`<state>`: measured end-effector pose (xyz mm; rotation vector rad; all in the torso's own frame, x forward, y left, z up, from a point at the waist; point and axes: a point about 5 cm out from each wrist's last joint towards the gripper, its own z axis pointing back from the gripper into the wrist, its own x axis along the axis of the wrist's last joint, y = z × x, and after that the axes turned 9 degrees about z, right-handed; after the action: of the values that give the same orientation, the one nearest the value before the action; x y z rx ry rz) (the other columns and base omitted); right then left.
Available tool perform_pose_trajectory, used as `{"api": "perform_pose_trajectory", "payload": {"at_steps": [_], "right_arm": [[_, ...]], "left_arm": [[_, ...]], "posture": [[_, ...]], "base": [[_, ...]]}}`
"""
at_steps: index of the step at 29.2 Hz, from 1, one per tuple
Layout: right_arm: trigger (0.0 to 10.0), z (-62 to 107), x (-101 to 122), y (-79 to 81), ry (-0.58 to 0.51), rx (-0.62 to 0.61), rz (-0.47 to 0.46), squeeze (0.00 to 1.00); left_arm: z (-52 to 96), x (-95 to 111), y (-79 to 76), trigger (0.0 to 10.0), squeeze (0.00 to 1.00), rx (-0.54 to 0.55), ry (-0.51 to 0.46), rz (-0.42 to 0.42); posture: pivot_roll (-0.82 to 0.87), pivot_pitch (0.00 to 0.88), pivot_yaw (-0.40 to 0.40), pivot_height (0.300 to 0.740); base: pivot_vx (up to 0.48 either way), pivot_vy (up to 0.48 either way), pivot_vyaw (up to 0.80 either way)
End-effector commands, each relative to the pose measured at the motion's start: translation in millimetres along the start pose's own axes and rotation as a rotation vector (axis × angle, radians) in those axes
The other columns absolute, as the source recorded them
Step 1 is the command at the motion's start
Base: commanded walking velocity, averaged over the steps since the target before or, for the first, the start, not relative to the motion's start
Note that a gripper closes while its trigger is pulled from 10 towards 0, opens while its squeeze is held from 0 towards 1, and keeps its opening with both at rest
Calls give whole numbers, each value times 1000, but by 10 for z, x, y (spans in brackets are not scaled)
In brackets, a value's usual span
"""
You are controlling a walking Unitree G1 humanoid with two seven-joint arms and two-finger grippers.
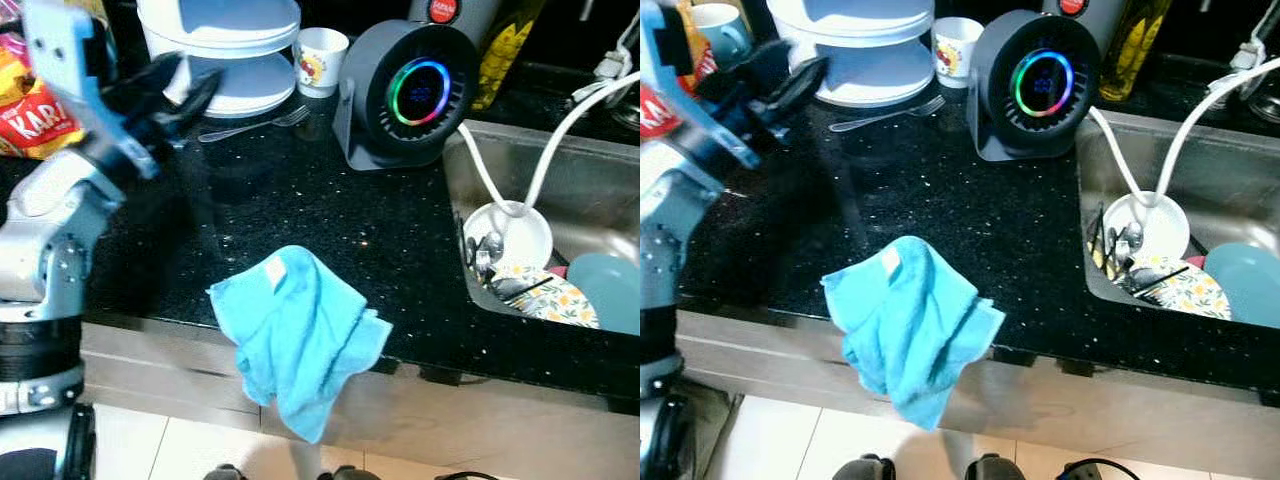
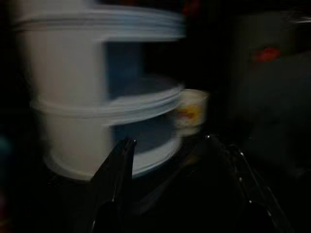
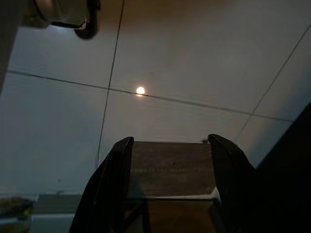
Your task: Kitchen organization
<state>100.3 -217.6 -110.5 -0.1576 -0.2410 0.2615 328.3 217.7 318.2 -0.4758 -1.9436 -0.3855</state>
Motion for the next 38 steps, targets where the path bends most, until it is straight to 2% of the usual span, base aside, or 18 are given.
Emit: {"api": "perform_pose_trajectory", "payload": {"at_steps": [1,4,8,12,16,18,21,27,28,30,31,35,36,38], "right_arm": [[10000,5,-117,4,38,-1,1,0],[10000,8,-152,-6,46,-4,2,0],[10000,18,-259,-13,75,-9,2,0],[10000,26,-335,-20,95,-11,5,0],[10000,38,-429,-17,116,-12,9,0],[10000,42,-460,-17,121,-13,13,0],[10000,56,-544,-25,135,-14,21,0],[10000,62,-575,-26,139,-13,24,0],[10000,66,-600,-26,143,-13,26,0],[10000,66,-600,-26,143,-13,26,0],[10000,71,-626,-26,146,-13,29,0],[10000,79,-668,-24,151,-13,34,0],[10000,82,-682,-22,153,-13,35,0],[10000,85,-699,-18,155,-13,36,0]], "left_arm": [[-19,-13,57,10000,0,-4,25,-59],[-52,-61,188,10000,0,11,63,-93],[-149,-97,248,10000,0,-16,85,-102],[-228,-83,234,10000,0,-60,83,-97],[-393,-41,172,10000,0,-189,84,-86],[-419,-27,151,10000,0,-218,84,-83],[-533,-1,100,10000,0,-283,101,-118],[-574,16,94,10000,0,-302,109,-126],[-595,29,95,10000,86,-326,127,-131],[-595,29,95,10000,86,-326,127,-131],[-610,45,103,10000,1000,-345,148,-140],[-625,81,114,10000,1000,-396,184,-148],[-626,107,128,10000,0,-410,191,-145],[-628,126,151,10000,0,-412,203,-149]], "posture": [[66,194,-61,740],[38,218,-60,740],[15,242,-64,740],[-3,263,-67,740],[-26,294,-68,740],[-32,303,-66,740],[-39,321,-67,740],[-41,334,-65,740],[-45,346,-66,740],[-45,346,-66,740],[-44,352,-65,740],[-48,364,-62,740],[-50,369,-62,740],[-56,375,-61,740]], "base": [[0,0,0],[0,0,0],[0,0,0],[0,0,0],[0,0,0],[0,0,0],[0,0,0],[0,0,0],[0,0,0],[0,0,0],[0,0,0],[0,0,0],[0,0,0],[0,0,0]]}}
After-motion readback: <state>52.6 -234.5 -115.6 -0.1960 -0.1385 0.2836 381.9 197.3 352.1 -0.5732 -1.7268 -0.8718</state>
